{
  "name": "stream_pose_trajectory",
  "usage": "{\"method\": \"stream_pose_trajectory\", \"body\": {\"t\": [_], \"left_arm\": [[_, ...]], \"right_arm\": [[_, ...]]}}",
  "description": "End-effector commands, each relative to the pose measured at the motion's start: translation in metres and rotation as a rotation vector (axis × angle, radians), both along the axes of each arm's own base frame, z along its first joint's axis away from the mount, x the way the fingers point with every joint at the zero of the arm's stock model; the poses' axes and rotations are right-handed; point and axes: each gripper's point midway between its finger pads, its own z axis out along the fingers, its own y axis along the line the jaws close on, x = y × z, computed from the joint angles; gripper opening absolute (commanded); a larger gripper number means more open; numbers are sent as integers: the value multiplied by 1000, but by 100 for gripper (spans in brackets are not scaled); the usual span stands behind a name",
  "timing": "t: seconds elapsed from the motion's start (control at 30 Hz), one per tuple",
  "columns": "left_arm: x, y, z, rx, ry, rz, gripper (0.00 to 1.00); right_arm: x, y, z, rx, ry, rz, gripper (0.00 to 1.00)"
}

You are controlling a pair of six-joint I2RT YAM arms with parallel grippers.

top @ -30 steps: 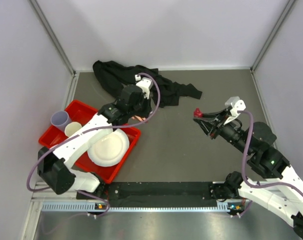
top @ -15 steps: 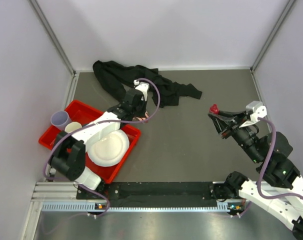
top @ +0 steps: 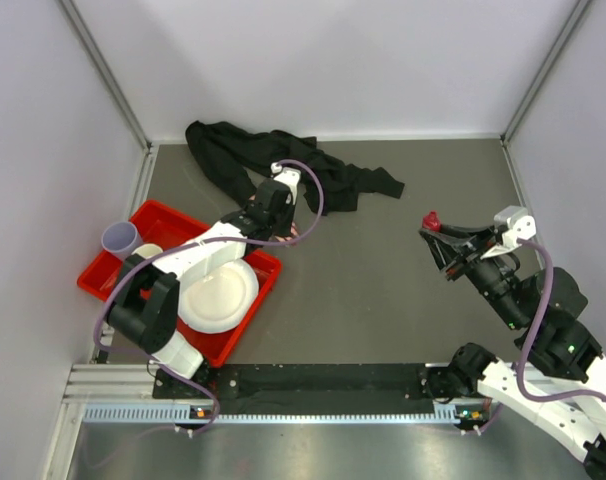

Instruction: Paint the nails

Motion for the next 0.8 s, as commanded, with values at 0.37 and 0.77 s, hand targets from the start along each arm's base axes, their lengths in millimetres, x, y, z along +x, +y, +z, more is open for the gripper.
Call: {"method": "stream_pose_trajectory", "body": {"t": [0.37, 0.77], "left_arm": [[1, 11, -8, 52, 0, 34, 0], [-5, 11, -17, 68, 39, 25, 0]], "right_arm": [[1, -1, 6, 13, -18, -6, 0], [2, 2, 4, 6, -11, 2, 0]]}}
